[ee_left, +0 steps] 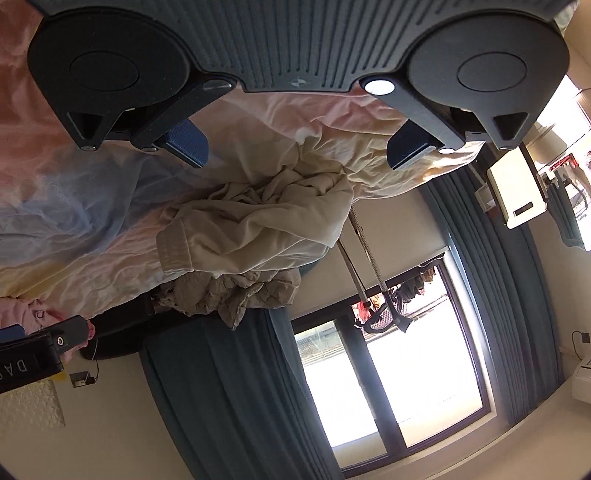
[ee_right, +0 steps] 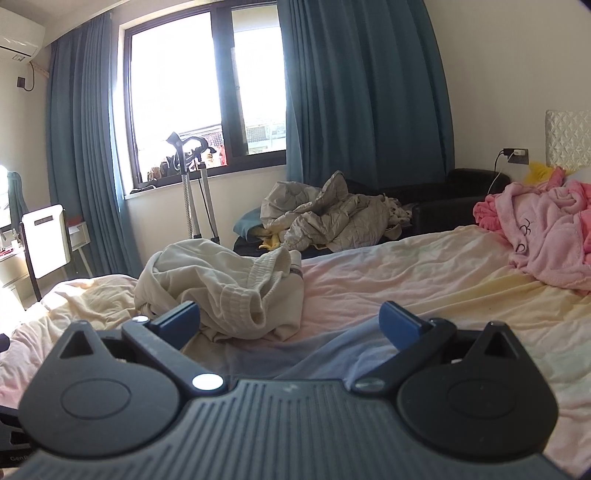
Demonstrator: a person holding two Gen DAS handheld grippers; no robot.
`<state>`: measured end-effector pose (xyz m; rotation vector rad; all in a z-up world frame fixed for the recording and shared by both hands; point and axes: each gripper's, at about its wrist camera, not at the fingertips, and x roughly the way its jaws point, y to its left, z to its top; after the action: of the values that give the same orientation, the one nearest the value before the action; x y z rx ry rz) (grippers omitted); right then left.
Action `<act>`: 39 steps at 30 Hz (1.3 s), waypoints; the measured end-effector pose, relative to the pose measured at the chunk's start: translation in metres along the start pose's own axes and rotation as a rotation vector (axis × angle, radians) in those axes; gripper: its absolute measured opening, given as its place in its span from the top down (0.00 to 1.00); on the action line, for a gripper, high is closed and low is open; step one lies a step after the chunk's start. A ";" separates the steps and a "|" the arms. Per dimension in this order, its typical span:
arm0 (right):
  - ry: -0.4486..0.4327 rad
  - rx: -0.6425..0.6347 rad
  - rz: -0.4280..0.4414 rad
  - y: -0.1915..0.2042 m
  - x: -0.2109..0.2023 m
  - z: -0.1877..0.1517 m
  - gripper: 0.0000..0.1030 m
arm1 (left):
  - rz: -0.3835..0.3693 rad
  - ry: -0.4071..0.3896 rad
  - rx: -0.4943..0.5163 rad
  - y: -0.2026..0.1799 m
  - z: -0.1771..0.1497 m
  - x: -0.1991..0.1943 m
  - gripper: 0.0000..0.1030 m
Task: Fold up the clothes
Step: 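Reach down and grasp the ribbed cuff of the sweatpants with the left tool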
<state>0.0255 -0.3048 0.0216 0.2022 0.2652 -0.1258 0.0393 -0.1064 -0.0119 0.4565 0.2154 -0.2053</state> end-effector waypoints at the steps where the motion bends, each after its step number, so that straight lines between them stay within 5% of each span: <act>1: 0.010 0.019 0.001 -0.006 0.002 0.000 0.00 | -0.026 -0.011 0.027 -0.008 0.005 0.006 0.00; 6: 0.033 0.082 -0.005 -0.022 0.009 -0.002 0.00 | -0.092 -0.086 0.154 -0.049 0.025 0.036 0.00; 15: 0.066 0.216 -0.078 -0.060 0.020 -0.003 0.00 | -0.103 -0.152 0.333 -0.100 0.038 0.107 0.00; 22: 0.076 0.259 -0.123 -0.071 0.025 -0.010 0.00 | -0.105 -0.143 0.376 -0.120 0.052 0.156 0.00; 29: 0.109 0.273 -0.086 -0.071 0.035 -0.018 0.00 | -0.098 -0.061 0.543 -0.145 0.037 0.199 0.01; 32: 0.135 0.266 -0.084 -0.069 0.046 -0.024 0.00 | -0.041 -0.032 0.580 -0.144 0.028 0.215 0.21; 34: 0.150 0.259 -0.080 -0.069 0.052 -0.028 0.00 | -0.044 -0.034 0.492 -0.128 0.035 0.212 0.42; 39: 0.141 0.269 -0.079 -0.070 0.055 -0.031 0.00 | -0.028 -0.109 0.229 -0.078 0.060 0.172 0.54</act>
<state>0.0603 -0.3715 -0.0354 0.4695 0.3967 -0.2267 0.1946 -0.2271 -0.0347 0.6683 0.0913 -0.2829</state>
